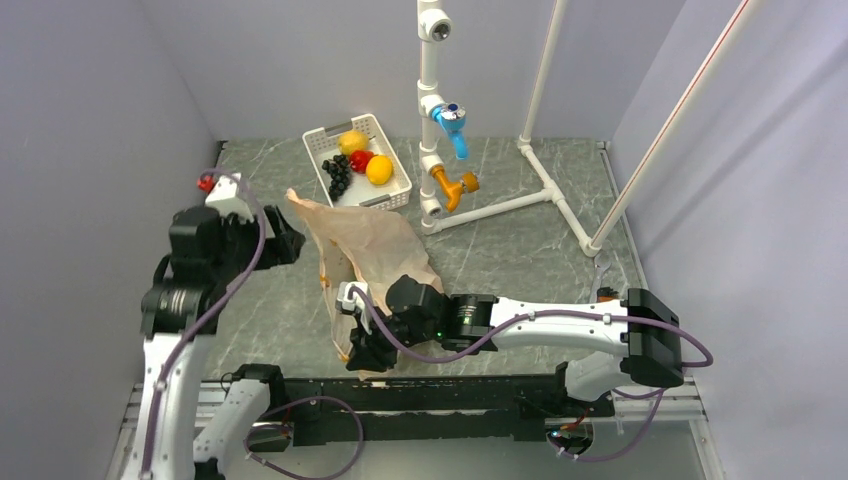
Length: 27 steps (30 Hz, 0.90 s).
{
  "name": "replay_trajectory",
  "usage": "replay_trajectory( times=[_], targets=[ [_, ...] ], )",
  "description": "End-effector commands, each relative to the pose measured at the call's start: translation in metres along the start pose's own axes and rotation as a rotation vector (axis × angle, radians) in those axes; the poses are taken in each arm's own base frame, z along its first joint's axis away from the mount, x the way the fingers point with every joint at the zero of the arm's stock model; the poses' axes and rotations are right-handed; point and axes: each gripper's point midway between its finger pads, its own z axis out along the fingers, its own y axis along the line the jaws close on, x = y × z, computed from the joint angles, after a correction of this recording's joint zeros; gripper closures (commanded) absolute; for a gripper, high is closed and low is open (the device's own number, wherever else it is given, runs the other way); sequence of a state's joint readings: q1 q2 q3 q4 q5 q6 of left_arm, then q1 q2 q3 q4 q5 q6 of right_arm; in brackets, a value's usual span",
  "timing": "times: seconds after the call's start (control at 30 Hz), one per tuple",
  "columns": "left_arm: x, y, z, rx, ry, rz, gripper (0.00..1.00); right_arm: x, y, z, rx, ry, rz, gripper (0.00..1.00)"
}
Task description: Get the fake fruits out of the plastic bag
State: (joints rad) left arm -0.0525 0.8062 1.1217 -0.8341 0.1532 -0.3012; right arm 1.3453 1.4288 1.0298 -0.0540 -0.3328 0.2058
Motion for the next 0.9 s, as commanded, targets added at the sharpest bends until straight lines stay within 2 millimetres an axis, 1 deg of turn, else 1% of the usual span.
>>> replay_trajectory(
  times=[0.0,0.07,0.13,0.2,0.27,0.33,0.43,0.5,0.57,0.63,0.7,0.73,0.87],
  targets=[
    [0.025,-0.043,-0.033,0.258,0.002,-0.02,0.08,-0.019,0.006,-0.002,-0.013,-0.091,-0.007,0.73],
    [0.022,-0.059,-0.049,0.356,-0.054,0.006,0.09,-0.018,0.006,-0.004,-0.012,-0.099,-0.004,0.73],
    [0.014,-0.064,-0.061,0.389,-0.116,0.097,0.13,-0.015,0.007,-0.005,-0.014,-0.098,-0.002,0.73],
    [0.002,-0.059,-0.067,0.35,-0.183,0.158,0.12,-0.014,0.007,-0.006,-0.015,-0.095,-0.002,0.73],
    [-0.012,-0.054,-0.069,0.296,-0.205,0.116,0.09,-0.013,0.006,-0.007,-0.008,-0.093,0.002,0.73],
    [-0.021,-0.059,-0.066,0.3,-0.186,0.008,0.12,-0.015,0.005,-0.008,0.0,-0.097,0.002,0.73],
    [-0.027,-0.085,-0.056,0.446,-0.161,-0.106,0.13,-0.019,0.006,-0.01,0.002,-0.11,-0.001,0.73],
    [-0.029,-0.09,-0.049,0.466,-0.171,-0.153,0.13,-0.023,0.006,-0.01,0.004,-0.119,-0.007,0.73],
    [-0.032,-0.089,-0.041,0.444,-0.192,-0.161,0.12,-0.026,0.005,-0.009,0.008,-0.119,-0.007,0.73],
    [-0.034,-0.097,-0.038,0.444,-0.184,-0.138,0.12,-0.028,0.007,-0.008,-0.001,-0.121,-0.005,0.73],
    [-0.035,-0.102,-0.028,0.427,-0.166,-0.1,0.12,-0.029,0.01,-0.007,-0.019,-0.124,-0.004,0.73],
    [-0.031,-0.1,-0.02,0.386,-0.14,-0.094,0.12,-0.03,0.011,-0.007,-0.024,-0.129,-0.003,0.73],
    [-0.032,-0.081,0.002,0.186,-0.127,-0.066,0.18,-0.031,0.01,-0.009,-0.013,-0.138,-0.008,0.73]
  ],
)
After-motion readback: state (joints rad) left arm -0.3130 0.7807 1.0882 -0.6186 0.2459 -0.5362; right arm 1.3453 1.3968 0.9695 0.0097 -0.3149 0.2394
